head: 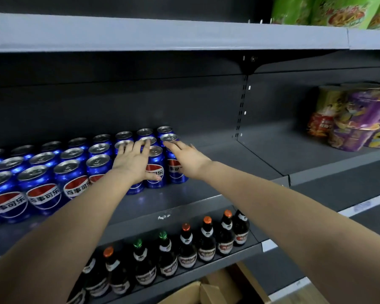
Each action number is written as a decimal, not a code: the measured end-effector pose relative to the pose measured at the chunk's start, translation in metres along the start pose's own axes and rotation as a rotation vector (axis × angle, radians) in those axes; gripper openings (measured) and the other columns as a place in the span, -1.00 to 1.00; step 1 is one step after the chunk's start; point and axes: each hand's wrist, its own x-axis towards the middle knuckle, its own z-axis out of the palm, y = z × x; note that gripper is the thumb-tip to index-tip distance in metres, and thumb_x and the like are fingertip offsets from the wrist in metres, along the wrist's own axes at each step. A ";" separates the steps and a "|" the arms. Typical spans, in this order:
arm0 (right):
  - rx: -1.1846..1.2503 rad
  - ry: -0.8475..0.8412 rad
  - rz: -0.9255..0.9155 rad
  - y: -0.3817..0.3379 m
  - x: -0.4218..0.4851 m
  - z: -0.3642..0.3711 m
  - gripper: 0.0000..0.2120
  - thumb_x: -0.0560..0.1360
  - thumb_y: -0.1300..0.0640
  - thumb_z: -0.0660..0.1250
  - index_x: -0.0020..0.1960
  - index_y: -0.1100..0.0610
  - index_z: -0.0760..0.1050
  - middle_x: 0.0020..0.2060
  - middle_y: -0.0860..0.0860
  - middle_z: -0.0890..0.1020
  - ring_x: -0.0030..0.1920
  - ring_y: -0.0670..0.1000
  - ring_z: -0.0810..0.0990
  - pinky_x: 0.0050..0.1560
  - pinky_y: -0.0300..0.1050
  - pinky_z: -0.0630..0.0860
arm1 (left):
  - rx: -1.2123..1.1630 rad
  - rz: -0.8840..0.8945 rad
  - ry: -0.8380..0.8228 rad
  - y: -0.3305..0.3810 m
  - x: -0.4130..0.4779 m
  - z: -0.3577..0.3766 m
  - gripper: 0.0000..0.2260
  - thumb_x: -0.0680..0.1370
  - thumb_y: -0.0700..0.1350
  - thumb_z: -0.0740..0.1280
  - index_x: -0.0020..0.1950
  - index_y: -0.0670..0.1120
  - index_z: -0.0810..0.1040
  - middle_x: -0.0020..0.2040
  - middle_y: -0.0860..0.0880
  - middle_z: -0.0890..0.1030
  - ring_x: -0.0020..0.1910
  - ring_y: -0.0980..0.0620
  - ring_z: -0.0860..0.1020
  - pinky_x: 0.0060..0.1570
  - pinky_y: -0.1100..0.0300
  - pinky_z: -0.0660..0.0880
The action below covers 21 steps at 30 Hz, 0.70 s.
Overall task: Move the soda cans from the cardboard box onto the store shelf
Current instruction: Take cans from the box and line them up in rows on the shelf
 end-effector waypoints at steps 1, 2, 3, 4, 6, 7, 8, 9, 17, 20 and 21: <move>-0.012 0.010 0.005 0.001 -0.004 0.000 -0.15 0.43 0.41 0.31 0.56 0.09 -0.07 0.51 0.06 0.13 0.51 0.11 0.14 0.50 0.12 0.07 | -0.001 -0.020 0.008 -0.002 -0.007 0.002 0.09 0.35 0.40 0.32 0.56 -0.15 -0.19 0.55 -0.12 -0.01 0.53 -0.15 -0.01 0.50 -0.07 -0.06; -0.028 0.021 0.014 0.002 -0.008 -0.002 -0.14 0.44 0.38 0.33 0.56 0.10 -0.07 0.52 0.06 0.12 0.52 0.10 0.11 0.51 0.13 0.05 | -0.006 -0.039 0.013 -0.005 -0.015 0.003 0.12 0.33 0.41 0.32 0.55 -0.17 -0.21 0.56 -0.12 -0.06 0.54 -0.14 -0.06 0.51 -0.07 -0.09; -0.039 0.027 0.029 0.005 -0.012 -0.005 -0.14 0.44 0.35 0.36 0.56 0.10 -0.07 0.52 0.07 0.11 0.52 0.09 0.09 0.50 0.14 0.04 | -0.007 -0.055 0.014 -0.009 -0.022 0.004 0.14 0.33 0.41 0.32 0.55 -0.19 -0.24 0.57 -0.12 -0.10 0.55 -0.14 -0.10 0.51 -0.07 -0.11; -0.042 0.034 0.042 0.006 -0.016 -0.010 -0.13 0.44 0.32 0.37 0.56 0.11 -0.07 0.53 0.06 0.09 0.53 0.08 0.07 0.49 0.14 0.03 | -0.003 -0.068 0.012 -0.014 -0.029 0.002 0.14 0.33 0.41 0.32 0.54 -0.19 -0.25 0.57 -0.11 -0.13 0.55 -0.14 -0.13 0.50 -0.07 -0.12; -0.035 0.055 0.064 0.007 -0.024 -0.020 -0.13 0.45 0.27 0.39 0.57 0.11 -0.08 0.53 0.06 0.06 0.54 0.06 0.04 0.48 0.16 0.03 | 0.014 -0.090 0.004 -0.021 -0.042 -0.005 0.12 0.34 0.40 0.33 0.54 -0.18 -0.24 0.57 -0.10 -0.16 0.55 -0.15 -0.16 0.50 -0.09 -0.11; -0.033 0.062 0.067 0.007 -0.028 -0.024 -0.13 0.45 0.25 0.40 0.57 0.12 -0.09 0.54 0.06 0.05 0.54 0.06 0.03 0.48 0.17 0.04 | 0.016 -0.102 0.000 -0.024 -0.048 -0.009 0.11 0.35 0.39 0.33 0.55 -0.18 -0.23 0.57 -0.10 -0.16 0.54 -0.16 -0.16 0.50 -0.10 -0.11; -0.032 0.063 0.065 0.006 -0.032 -0.027 -0.13 0.46 0.24 0.40 0.57 0.12 -0.10 0.54 0.06 0.04 0.54 0.06 0.02 0.48 0.17 0.05 | 0.016 -0.116 -0.004 -0.024 -0.054 -0.013 0.10 0.35 0.38 0.34 0.55 -0.17 -0.21 0.57 -0.10 -0.17 0.54 -0.17 -0.16 0.50 -0.11 -0.11; -0.033 0.064 0.058 0.004 -0.035 -0.029 -0.12 0.46 0.24 0.40 0.57 0.13 -0.10 0.54 0.06 0.03 0.54 0.06 0.02 0.49 0.17 0.05 | 0.015 -0.128 -0.006 -0.024 -0.060 -0.016 0.08 0.36 0.37 0.34 0.55 -0.17 -0.20 0.57 -0.10 -0.17 0.54 -0.18 -0.16 0.50 -0.12 -0.10; 0.020 0.010 -0.090 -0.013 -0.076 -0.012 -0.39 0.49 0.14 0.38 0.47 0.10 0.23 0.40 0.10 0.31 0.36 0.14 0.35 0.31 0.04 0.38 | 0.002 -0.064 -0.002 0.011 -0.103 -0.022 -0.31 0.44 0.24 0.36 0.45 -0.06 0.26 0.36 -0.11 0.37 0.32 -0.13 0.36 0.14 -0.02 0.43; -0.007 -0.048 -0.145 -0.016 -0.093 0.003 -0.71 0.51 0.09 0.32 0.23 0.05 0.49 0.16 0.07 0.55 0.17 0.13 0.52 0.11 0.00 0.50 | -0.117 -0.019 -0.095 0.025 -0.118 -0.011 -0.45 0.47 0.20 0.36 0.36 -0.01 0.36 0.22 -0.04 0.50 0.17 -0.07 0.50 -0.02 0.03 0.50; -0.021 -0.068 -0.147 -0.018 -0.099 0.008 -0.76 0.51 0.08 0.31 0.17 0.04 0.52 0.10 0.05 0.59 0.12 0.12 0.54 0.06 -0.03 0.51 | -0.172 0.000 -0.157 0.030 -0.123 -0.005 -0.49 0.47 0.19 0.36 0.34 0.00 0.40 0.14 0.00 0.55 0.11 -0.04 0.52 -0.01 0.04 0.52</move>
